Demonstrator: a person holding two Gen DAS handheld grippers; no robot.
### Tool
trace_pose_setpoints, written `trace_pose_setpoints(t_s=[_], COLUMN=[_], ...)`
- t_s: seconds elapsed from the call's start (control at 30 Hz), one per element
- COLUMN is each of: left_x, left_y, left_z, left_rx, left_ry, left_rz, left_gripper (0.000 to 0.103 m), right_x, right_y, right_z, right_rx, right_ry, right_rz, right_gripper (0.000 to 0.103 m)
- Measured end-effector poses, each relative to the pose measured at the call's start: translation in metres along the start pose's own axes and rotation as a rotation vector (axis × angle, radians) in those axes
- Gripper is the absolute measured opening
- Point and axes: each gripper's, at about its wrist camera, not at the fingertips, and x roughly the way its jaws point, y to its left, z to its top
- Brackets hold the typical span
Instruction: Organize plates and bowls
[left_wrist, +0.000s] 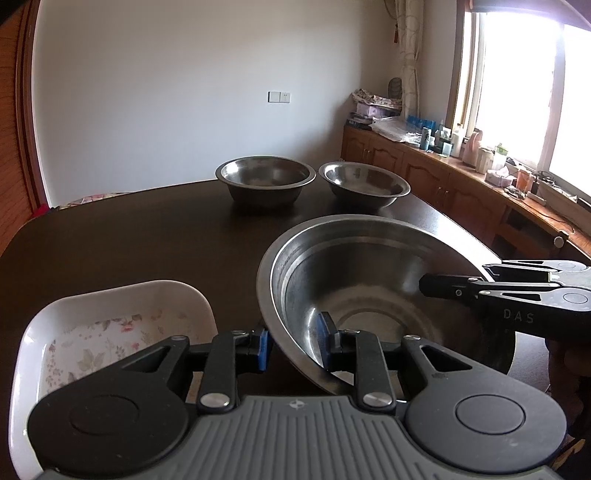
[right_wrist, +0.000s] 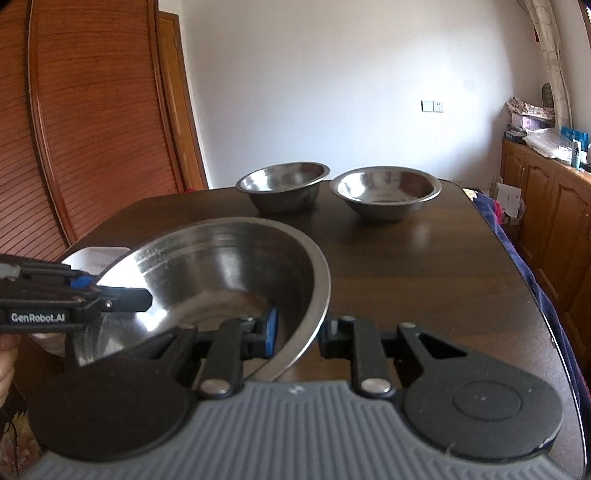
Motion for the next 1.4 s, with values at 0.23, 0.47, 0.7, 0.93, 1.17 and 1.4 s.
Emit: trace_pose_setpoints(t_s=[0.23,0.47,0.7,0.93,1.17,1.4], left_x=[-0.003,-0.010,-0.016,-0.026,-0.034,-0.043], left_y=[0.002,0.004,0.005,0.005,0.003,0.003], left_z=[-0.004,-0.001,0.005,0.011,0.015,0.018], left_rx=[-0.007,-0.007,0.008,0.025,0.036,0.041], left_ry=[-0.014,-0.031,-0.057,-0.092,-0.114,-0.137], left_rz=[-0.002,0.006,0.025,0.039,0.029,0.028], left_gripper=[0.055,0.062,0.067,0.072,0.072,0.073], right_x=[-0.003,-0.007,-0.015,-0.031,-0.043,-0.051], right_y=[-0.001,0.000,-0.001,0.003,0.007,0.012], right_z=[-0.001,0.001,0.009,0.017,0.022,0.025], right_rx=[0.006,-0.009,-0.024,-0.062,-0.069,-0.081], right_ry=[-0.030,-0.044,-0.079,-0.128,-0.155,-0.162], right_rz=[-0.003,-0.013,-0.028,-0.044,-0.029,-0.023], right_gripper=[0.024,0.025,0.030,0.031,0.031,0.031])
